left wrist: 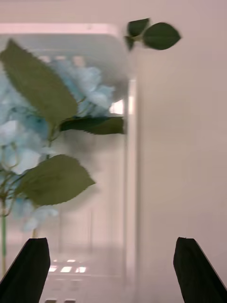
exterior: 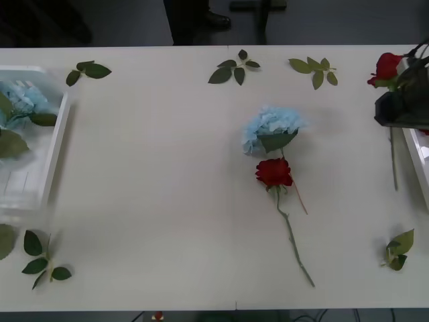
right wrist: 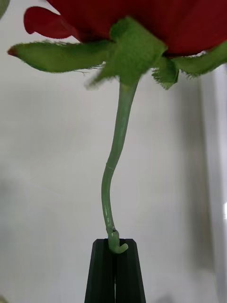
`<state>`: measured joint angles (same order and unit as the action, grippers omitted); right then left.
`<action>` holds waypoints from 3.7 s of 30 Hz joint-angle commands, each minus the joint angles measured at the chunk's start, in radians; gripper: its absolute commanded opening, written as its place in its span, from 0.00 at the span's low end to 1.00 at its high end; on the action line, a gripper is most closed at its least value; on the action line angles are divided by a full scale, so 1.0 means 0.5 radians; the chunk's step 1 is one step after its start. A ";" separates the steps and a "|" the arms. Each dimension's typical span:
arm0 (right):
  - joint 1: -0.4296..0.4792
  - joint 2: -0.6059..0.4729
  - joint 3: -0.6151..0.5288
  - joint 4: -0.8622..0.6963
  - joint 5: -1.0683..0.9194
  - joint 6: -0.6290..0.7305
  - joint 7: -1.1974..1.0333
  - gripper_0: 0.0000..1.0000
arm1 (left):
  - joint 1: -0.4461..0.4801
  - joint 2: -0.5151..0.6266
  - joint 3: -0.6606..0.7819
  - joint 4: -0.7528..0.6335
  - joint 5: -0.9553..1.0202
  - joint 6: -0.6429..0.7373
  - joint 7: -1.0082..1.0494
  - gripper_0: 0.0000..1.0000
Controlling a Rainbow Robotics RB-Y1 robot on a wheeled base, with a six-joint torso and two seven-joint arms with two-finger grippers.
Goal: Place the red flowers into the right box and the blue flowers into the left box. If a person shows an open palm, hand one flower to the person first, then continue sorting.
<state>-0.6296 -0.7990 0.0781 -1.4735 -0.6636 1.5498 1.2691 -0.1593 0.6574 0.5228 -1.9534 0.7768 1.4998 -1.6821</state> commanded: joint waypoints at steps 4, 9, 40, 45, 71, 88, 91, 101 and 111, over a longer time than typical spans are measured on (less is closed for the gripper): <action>0.155 -0.292 -0.463 -0.029 -0.115 0.011 0.508 0.00 | -0.047 0.087 -0.211 -0.091 0.438 -0.153 -0.106 0.79; 0.370 -0.353 -0.742 0.026 -0.090 -0.102 0.748 0.00 | -0.050 0.099 -0.371 -0.002 0.876 -0.334 -0.339 0.82; 0.443 -0.353 -0.448 0.744 0.180 -0.934 1.106 0.95 | -0.381 0.274 -1.205 0.409 2.088 -0.769 -1.701 0.96; 0.443 -0.353 -0.451 0.695 0.008 -0.915 1.134 1.00 | -0.381 0.271 -1.208 0.416 2.110 -0.766 -1.701 0.96; 0.437 0.291 0.141 -0.593 -0.032 -0.476 0.401 0.99 | -0.366 0.299 -1.193 0.422 2.214 -0.766 -1.661 0.95; 0.284 0.472 0.626 -0.425 0.474 -0.599 0.048 0.99 | -0.289 0.446 -1.061 0.290 2.300 -0.763 -1.578 0.95; 0.268 0.500 0.638 -0.385 0.517 -0.599 0.054 0.98 | -0.283 0.455 -1.058 0.259 2.281 -0.763 -1.538 0.95; 0.256 0.503 0.712 -0.253 0.573 -0.661 0.042 0.97 | -0.218 0.455 -0.941 -0.164 1.797 -0.763 -0.968 0.95; 0.256 0.503 0.792 -0.161 0.616 -0.728 0.024 0.96 | -0.169 0.409 -0.935 -0.425 1.468 -0.775 -0.633 0.96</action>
<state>-0.4742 -0.5408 0.4795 -1.5408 -0.3613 1.1870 1.3348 -0.2487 0.8505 0.0481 -2.1305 1.5227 1.1221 -2.0940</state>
